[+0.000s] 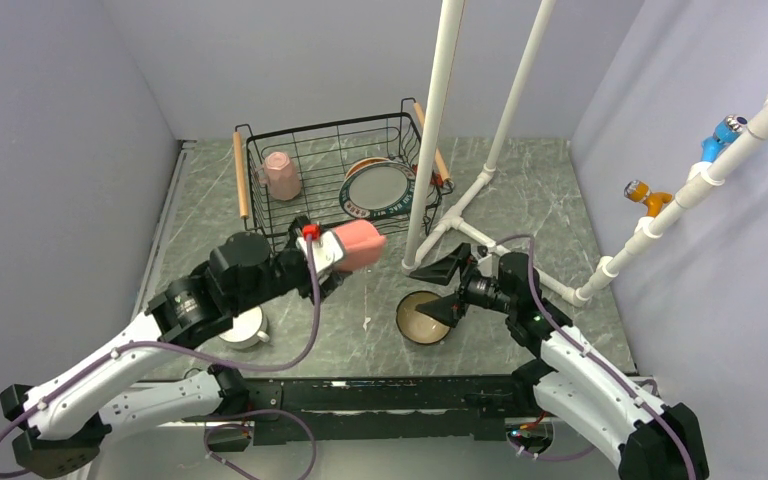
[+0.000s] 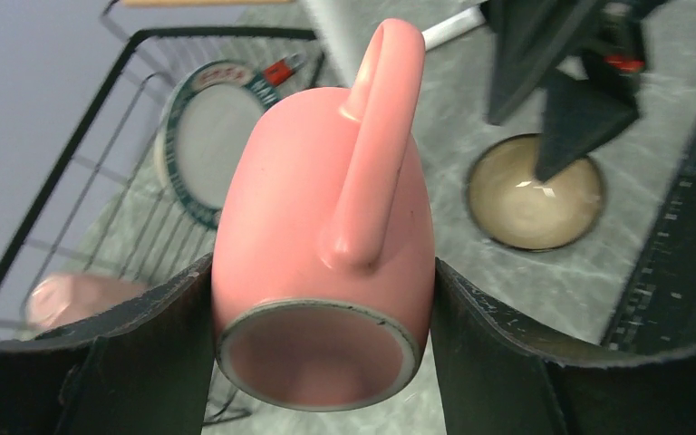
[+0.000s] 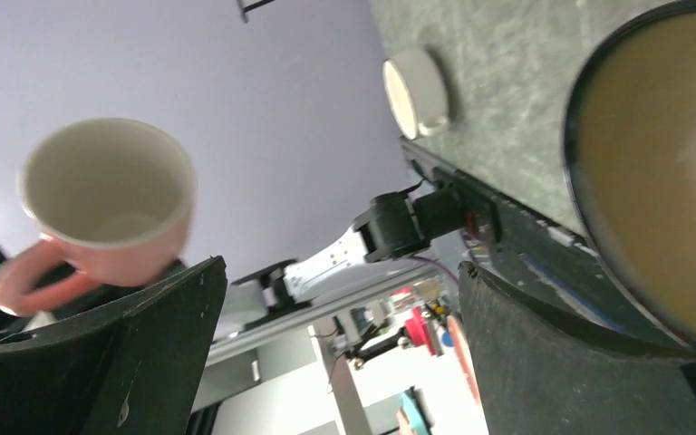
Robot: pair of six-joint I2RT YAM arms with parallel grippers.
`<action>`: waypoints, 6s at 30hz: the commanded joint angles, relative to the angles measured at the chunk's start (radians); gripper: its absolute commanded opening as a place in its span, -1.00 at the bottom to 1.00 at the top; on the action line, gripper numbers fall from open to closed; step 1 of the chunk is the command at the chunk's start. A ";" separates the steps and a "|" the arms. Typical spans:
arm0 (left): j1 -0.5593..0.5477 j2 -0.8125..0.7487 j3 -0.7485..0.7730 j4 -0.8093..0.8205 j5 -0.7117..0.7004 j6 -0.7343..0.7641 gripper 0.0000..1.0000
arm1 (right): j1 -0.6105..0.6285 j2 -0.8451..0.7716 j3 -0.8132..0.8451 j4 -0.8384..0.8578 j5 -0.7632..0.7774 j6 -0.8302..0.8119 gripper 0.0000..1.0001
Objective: Load the mixed dishes into the dish rack
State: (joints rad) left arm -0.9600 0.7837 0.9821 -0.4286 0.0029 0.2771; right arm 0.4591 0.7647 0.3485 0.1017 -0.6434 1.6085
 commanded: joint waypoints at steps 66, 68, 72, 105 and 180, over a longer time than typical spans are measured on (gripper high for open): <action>0.627 1.451 1.179 -0.211 -0.109 0.299 -1.00 | -0.209 0.179 0.260 -0.495 0.056 -0.475 0.99; 0.629 1.460 1.178 -0.216 -0.110 0.308 -1.00 | -0.209 0.180 0.256 -0.488 0.053 -0.472 0.99; 0.632 1.471 1.171 -0.205 -0.139 0.320 -0.91 | -0.209 0.186 0.261 -0.489 0.050 -0.481 0.99; 0.652 1.464 1.168 -0.160 -0.102 0.290 0.37 | -0.207 0.208 0.260 -0.464 0.031 -0.475 0.99; 0.649 0.090 -0.068 -0.226 0.347 -0.775 0.99 | 0.121 0.265 0.284 -0.644 0.668 -0.966 0.95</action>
State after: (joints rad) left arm -0.3096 0.9447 0.9855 -0.6151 0.3431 -0.3885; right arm 0.5282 0.9958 0.6170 -0.5541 -0.1642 0.5991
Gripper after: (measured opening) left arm 0.994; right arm 0.980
